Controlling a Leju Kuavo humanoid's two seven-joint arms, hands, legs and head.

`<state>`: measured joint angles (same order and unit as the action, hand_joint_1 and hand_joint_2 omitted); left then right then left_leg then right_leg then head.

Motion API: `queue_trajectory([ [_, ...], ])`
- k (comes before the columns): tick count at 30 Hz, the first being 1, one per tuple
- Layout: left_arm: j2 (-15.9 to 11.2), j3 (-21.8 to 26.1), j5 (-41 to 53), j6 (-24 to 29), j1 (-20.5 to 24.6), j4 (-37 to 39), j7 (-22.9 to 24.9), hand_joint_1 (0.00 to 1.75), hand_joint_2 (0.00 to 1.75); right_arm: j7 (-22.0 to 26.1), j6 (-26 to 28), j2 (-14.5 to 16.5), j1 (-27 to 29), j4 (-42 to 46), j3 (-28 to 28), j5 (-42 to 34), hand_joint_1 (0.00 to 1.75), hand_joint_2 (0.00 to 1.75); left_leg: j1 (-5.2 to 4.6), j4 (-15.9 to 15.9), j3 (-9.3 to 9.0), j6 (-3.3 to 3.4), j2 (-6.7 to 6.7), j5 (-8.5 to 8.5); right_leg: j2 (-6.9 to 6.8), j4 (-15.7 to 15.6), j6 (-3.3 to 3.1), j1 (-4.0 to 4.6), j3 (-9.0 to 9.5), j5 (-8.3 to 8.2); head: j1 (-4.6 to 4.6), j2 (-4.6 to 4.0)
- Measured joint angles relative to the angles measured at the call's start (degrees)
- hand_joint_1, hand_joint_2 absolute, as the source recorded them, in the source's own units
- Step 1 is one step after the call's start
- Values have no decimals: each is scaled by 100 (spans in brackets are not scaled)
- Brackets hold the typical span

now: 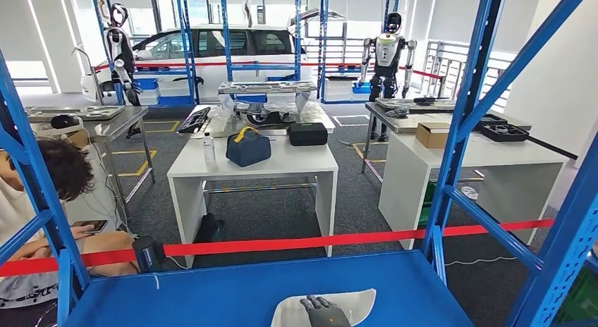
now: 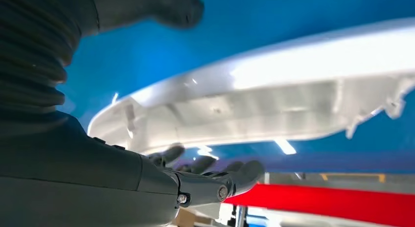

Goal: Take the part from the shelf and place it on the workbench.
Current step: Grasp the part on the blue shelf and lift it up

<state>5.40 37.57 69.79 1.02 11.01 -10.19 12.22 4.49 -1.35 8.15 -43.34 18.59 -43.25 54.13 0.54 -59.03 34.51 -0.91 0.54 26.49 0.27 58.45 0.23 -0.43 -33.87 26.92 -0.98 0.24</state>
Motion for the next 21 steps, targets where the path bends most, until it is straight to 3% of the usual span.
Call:
queue_trajectory([
  [21,0,0,0,-5,4,0,-4,0,0,-23,-26,31,17,-119,0,-12,175,175,6,2,-26,-1,-4,-1,0,4,1,3,27,6,0,0],
])
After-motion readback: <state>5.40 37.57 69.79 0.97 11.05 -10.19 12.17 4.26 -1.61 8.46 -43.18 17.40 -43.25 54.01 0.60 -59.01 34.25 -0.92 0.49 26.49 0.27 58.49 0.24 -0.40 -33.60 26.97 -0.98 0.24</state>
